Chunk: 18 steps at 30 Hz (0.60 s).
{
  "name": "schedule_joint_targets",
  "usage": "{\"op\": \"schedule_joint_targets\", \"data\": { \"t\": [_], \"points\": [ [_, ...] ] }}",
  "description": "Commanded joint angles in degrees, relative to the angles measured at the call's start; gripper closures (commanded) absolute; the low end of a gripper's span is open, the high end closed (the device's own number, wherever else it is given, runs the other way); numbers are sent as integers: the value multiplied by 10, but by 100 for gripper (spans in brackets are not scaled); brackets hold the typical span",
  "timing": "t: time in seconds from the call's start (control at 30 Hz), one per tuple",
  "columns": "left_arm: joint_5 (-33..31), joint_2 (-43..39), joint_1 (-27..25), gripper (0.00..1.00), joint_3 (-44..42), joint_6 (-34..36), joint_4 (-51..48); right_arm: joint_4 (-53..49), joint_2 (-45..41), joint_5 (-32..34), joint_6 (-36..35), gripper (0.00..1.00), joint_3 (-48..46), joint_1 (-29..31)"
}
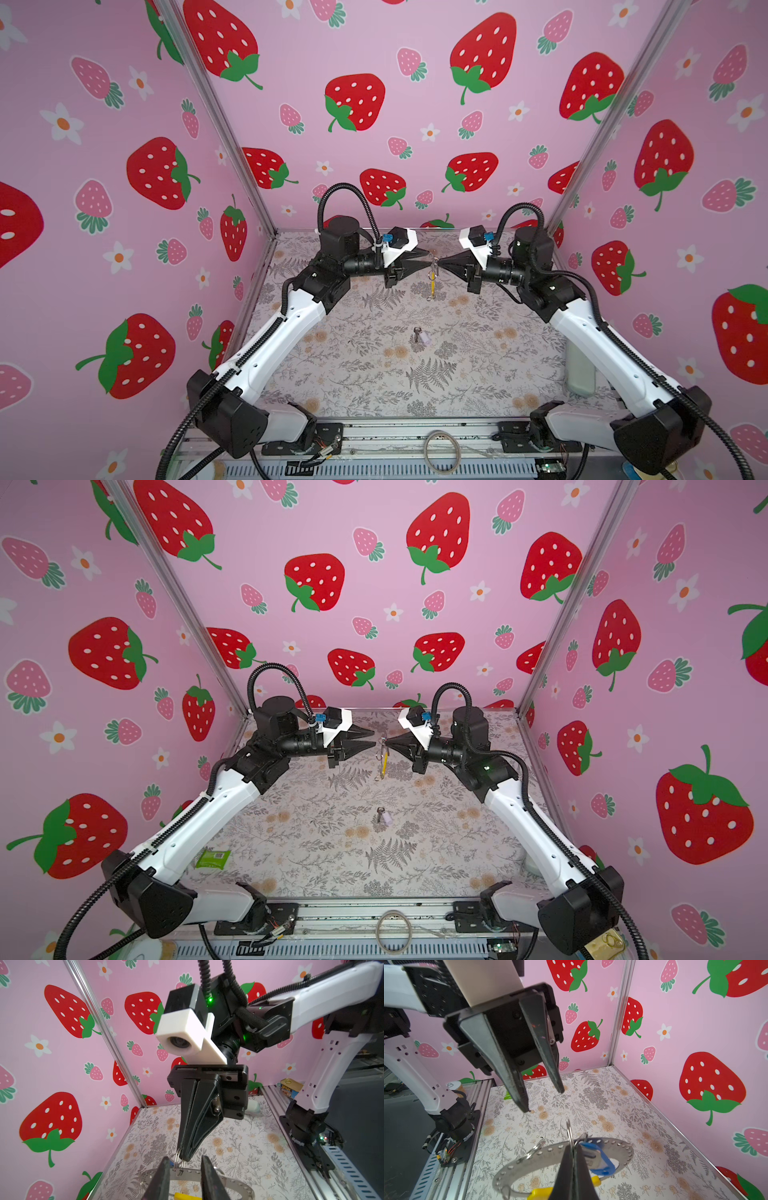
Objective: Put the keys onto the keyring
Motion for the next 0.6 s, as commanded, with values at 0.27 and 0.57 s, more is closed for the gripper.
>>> {"op": "schedule_joint_targets", "data": {
  "t": [0.27,0.57],
  "points": [
    [-65,38,-20,71,78,110,-182,-82,17,43,-62,99,53,26],
    [-90,49,-28,71,98,126,-207,-120,32,72,-93,99,76,48]
  ]
}}
